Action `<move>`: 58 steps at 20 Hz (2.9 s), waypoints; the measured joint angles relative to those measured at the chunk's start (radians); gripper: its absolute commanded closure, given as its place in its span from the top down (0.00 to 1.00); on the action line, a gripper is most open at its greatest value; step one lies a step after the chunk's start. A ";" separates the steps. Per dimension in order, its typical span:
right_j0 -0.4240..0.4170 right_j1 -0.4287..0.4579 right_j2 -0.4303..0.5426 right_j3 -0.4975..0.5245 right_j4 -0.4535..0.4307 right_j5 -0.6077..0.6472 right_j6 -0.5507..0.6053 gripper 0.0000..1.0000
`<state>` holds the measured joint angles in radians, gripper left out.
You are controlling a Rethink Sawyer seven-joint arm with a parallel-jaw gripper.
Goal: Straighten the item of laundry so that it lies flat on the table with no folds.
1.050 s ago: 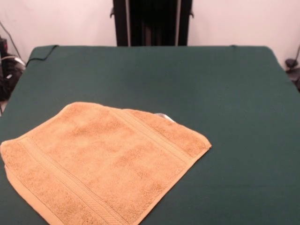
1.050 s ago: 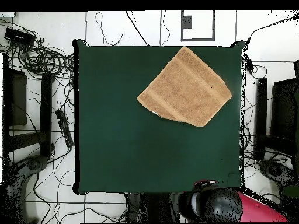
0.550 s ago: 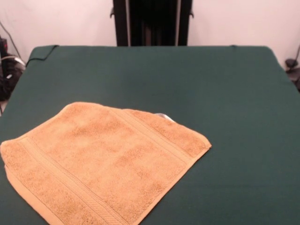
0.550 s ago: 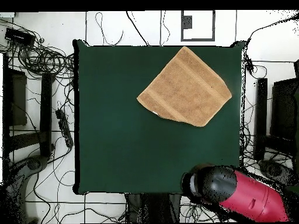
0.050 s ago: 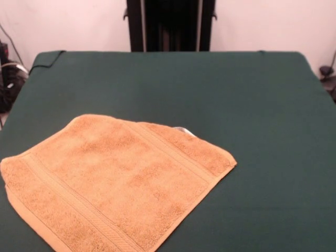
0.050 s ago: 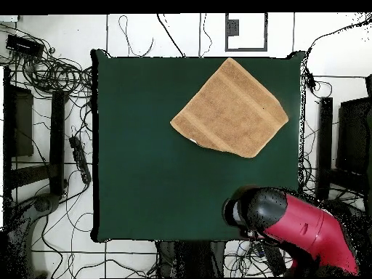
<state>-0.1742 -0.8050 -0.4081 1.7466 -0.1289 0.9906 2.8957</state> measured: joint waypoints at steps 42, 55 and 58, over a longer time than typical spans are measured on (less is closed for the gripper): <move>0.074 0.378 -0.159 -0.078 0.226 -0.253 0.044 1.00; 0.082 0.520 -0.213 -0.081 0.319 -0.305 0.044 1.00; 0.082 0.531 -0.216 -0.081 0.332 -0.310 0.044 1.00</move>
<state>-0.0921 -0.2735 -0.6237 1.6654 0.2035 0.6801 2.9394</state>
